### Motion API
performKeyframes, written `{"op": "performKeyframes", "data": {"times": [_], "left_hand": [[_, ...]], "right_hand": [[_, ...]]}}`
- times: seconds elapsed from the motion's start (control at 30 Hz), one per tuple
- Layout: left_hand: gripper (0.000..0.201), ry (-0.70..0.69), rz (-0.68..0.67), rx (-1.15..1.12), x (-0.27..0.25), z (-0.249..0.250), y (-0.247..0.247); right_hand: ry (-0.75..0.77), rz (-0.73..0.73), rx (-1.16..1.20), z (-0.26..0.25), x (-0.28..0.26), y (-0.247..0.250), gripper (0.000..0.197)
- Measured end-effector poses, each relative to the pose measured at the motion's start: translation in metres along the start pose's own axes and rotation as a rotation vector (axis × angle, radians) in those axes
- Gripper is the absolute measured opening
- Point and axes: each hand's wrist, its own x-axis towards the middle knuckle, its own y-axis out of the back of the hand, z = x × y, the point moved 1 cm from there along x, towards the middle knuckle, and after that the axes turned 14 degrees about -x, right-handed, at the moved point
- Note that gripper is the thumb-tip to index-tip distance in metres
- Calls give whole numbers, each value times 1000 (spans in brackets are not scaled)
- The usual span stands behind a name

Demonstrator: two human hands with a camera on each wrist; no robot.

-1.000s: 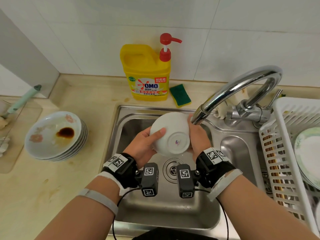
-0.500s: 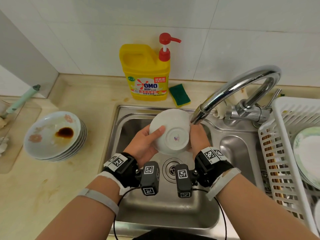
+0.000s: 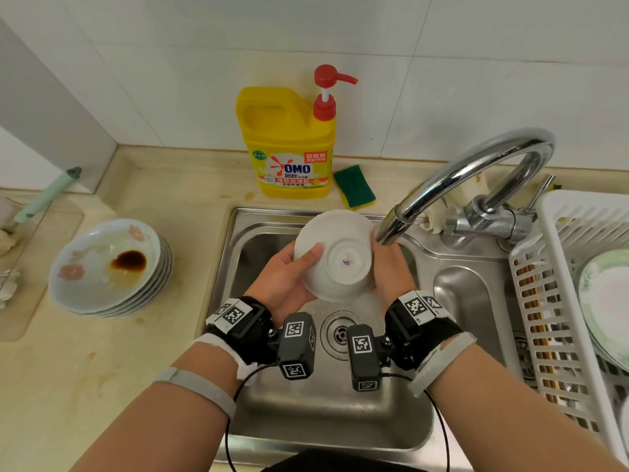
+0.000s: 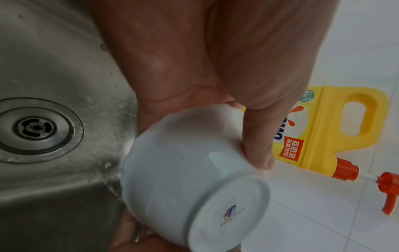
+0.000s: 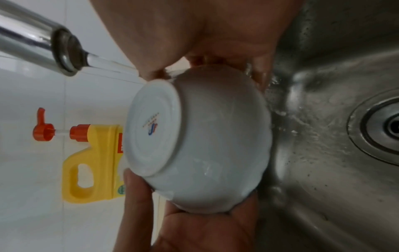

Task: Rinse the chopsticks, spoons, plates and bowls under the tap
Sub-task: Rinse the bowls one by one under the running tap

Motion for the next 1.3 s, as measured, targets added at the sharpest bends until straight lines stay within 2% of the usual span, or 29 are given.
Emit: {"op": "performKeyframes", "data": {"times": [0.1, 0.23, 0.33, 0.43, 0.6, 0.77, 0.93, 1.13, 1.3], "left_hand": [[45, 0, 16, -16, 3, -4, 2], [44, 44, 107, 13, 5, -10, 6], [38, 66, 141, 16, 7, -15, 7], [36, 76, 148, -10, 9, -16, 4], [38, 124, 145, -66, 14, -24, -4], [44, 189, 151, -19, 18, -32, -14], [45, 170, 136, 49, 18, -34, -21], [40, 136, 143, 70, 16, -29, -24], [45, 135, 81, 91, 13, -26, -21]], "right_hand": [[-40, -24, 15, -1, -3, 2, 28], [87, 31, -51, -6, -4, 13, 42], [142, 20, -25, -9, -5, 20, 32], [170, -14, 93, -10, -11, 26, 40], [136, -81, 197, -2, -15, 40, 33], [87, 12, 283, 3, -15, 54, 25], [50, 80, 312, 6, -12, 63, 18], [3, 44, 355, 14, -7, 61, 29], [-20, -17, 348, 17, -6, 54, 32]]}}
